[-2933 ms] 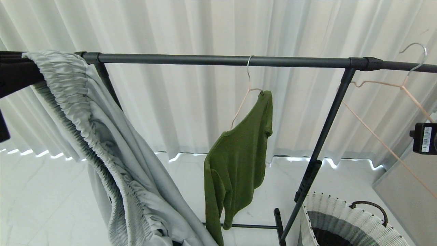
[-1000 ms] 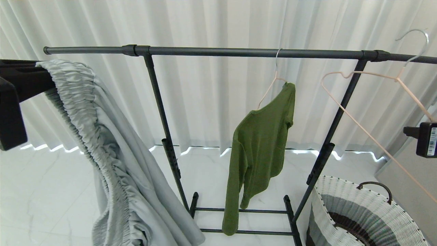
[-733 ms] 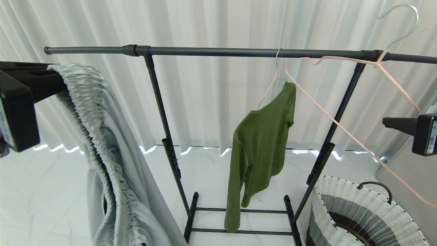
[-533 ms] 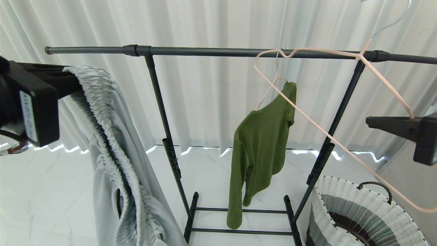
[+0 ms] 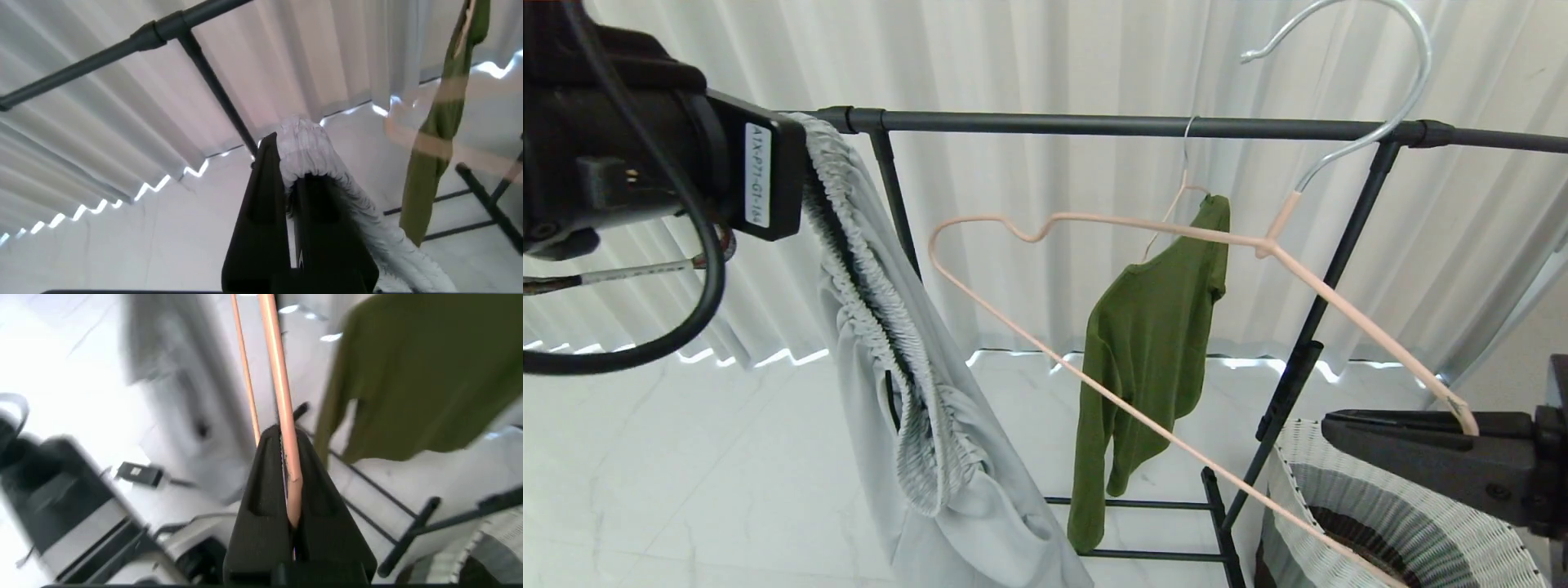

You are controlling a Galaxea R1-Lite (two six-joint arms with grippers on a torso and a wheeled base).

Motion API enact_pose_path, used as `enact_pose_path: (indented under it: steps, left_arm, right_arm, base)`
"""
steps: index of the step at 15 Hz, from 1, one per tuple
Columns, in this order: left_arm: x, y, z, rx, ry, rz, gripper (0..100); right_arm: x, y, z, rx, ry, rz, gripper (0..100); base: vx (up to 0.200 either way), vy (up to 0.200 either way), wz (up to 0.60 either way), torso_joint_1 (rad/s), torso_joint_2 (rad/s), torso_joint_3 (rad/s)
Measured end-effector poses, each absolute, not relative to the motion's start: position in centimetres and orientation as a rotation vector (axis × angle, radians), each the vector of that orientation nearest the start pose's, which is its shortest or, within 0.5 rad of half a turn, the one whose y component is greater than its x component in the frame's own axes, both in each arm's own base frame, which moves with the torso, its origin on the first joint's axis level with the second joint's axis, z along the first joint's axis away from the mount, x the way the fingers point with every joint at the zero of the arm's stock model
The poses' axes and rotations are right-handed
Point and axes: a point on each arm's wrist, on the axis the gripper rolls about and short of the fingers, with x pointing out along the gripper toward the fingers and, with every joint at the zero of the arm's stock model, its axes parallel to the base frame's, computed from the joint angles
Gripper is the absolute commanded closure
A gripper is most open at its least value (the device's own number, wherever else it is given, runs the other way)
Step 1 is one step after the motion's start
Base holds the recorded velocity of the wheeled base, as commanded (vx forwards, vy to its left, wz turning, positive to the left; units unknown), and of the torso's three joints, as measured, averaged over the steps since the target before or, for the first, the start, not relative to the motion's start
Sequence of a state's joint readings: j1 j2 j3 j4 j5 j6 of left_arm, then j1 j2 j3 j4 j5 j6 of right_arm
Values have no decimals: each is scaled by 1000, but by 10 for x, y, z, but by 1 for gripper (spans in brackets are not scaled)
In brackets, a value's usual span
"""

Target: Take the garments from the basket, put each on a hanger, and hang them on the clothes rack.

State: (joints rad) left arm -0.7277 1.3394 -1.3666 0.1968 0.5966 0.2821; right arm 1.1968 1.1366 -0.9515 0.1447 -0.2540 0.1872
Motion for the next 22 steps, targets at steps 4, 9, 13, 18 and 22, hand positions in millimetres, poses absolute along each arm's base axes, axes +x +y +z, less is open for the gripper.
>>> enact_pose_path:
  steps: [4, 9, 13, 18, 22]
  left_arm:
    - [183, -131, 351, 384, 153, -58, 100]
    - [191, -136, 346, 390, 173, -54, 100]
    - [190, -139, 349, 383, 161, -66, 100]
    - [186, -144, 350, 384, 153, -96, 100]
    - [179, -152, 350, 388, 146, -138, 100]
  right_arm:
    - [58, 143, 281, -63, 338, 933, 100]
    - [56, 141, 282, -55, 337, 974, 100]
    - [58, 145, 279, -61, 346, 967, 100]
    - [67, 150, 279, -46, 332, 923, 100]
    - [79, 162, 281, -8, 291, 894, 100]
  base:
    - [0, 0, 0, 0, 0, 0]
    - [0, 0, 0, 0, 0, 0]
    - [0, 0, 0, 0, 0, 0]
    - [0, 0, 0, 0, 0, 0]
    - [0, 0, 0, 0, 0, 0]
